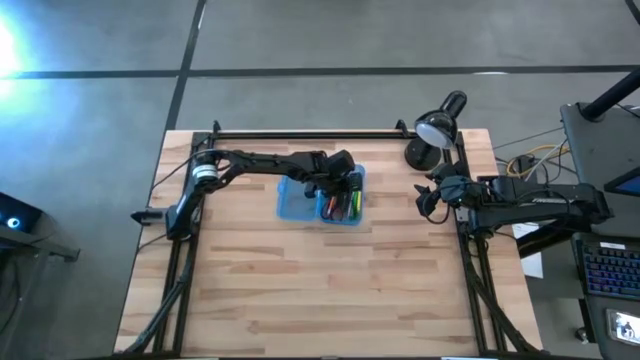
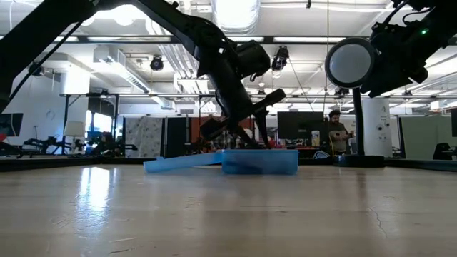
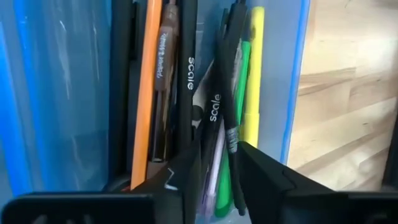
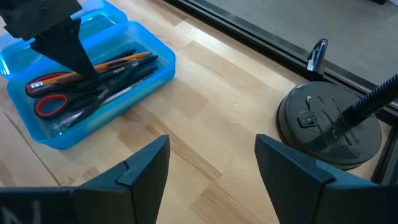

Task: Pick & place school supplies into a supply box
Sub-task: Return to Home Position

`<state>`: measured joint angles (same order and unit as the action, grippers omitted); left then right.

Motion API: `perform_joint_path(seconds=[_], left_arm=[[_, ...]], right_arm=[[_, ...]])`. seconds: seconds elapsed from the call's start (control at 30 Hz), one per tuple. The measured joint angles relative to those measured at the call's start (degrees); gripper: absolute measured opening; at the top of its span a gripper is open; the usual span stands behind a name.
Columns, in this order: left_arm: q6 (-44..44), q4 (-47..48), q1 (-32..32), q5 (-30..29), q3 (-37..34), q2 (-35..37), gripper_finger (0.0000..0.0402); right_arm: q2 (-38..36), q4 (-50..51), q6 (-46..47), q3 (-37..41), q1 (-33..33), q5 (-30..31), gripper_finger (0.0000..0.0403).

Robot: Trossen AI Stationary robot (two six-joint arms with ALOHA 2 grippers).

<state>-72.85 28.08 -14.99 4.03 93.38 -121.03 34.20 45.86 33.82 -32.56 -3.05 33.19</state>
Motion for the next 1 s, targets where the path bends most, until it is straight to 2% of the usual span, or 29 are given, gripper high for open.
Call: perform_joint_path(seconds=[0.17, 0.37, 0.6, 0.7, 0.87, 0.93, 1.0], left_arm=[[1.4, 0.4, 0.3, -0.6, 1.0, 0.0, 0.0098], [9.8, 0.1, 2.7, -6.0, 6.7, 3.4, 0.01], [18.9, 1.3, 5.2, -6.3, 11.7, 9.0, 0.01], [22.7, 0.1, 7.1, -8.2, 11.8, 12.4, 0.0101], [26.6, -0.9, 10.6, -12.9, 11.4, 15.6, 0.0101], [28.3, -2.0, 12.2, -15.2, 11.3, 16.0, 0.0101], [29.5, -3.7, 13.9, -16.2, 11.1, 16.2, 0.0101]], right_arm=[[-0.1, -0.2, -0.1, 0.0, 0.0, 0.0, 0.0226], [-1.7, -1.1, -4.6, -0.4, 0.0, -0.1, 0.0226], [-3.5, -0.9, -6.7, -8.0, 0.0, -0.7, 0.0226], [-4.0, -1.9, -11.7, -12.1, 0.1, -5.4, 0.0226], [-6.3, -2.6, -14.1, -16.1, 0.2, -10.0, 0.0226], [-8.1, -4.5, -15.6, -16.1, 0.2, -16.2, 0.0226], [-10.4, -9.3, -16.2, -14.7, 0.2, -25.3, 0.0226]])
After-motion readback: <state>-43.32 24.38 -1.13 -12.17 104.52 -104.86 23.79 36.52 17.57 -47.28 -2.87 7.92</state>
